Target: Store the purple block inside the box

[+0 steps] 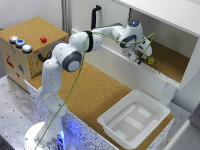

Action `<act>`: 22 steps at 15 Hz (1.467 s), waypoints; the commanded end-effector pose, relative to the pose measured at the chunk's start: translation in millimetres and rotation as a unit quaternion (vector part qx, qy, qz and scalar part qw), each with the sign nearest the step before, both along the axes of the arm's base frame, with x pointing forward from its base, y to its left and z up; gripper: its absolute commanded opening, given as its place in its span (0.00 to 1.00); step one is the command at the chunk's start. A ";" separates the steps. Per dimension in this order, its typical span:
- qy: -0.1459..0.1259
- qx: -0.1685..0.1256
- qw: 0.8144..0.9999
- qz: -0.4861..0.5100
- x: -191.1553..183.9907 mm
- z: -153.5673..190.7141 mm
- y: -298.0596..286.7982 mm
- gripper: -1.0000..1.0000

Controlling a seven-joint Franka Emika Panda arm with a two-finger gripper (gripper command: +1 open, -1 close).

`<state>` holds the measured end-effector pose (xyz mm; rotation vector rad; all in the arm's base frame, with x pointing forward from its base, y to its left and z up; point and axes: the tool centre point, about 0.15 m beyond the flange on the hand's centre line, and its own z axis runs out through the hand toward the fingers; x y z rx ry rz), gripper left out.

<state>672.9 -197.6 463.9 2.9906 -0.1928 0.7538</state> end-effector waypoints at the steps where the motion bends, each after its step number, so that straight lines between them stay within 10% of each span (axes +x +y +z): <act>1: 0.007 0.006 1.000 0.008 12.6 -10.8 -12.6 0.00; 10: -0.027 0.015 0.999 0.041 -65.2 26.8 3.2 0.00; 22: 0.085 0.024 0.995 0.043 -202.2 -24.3 -25.6 0.00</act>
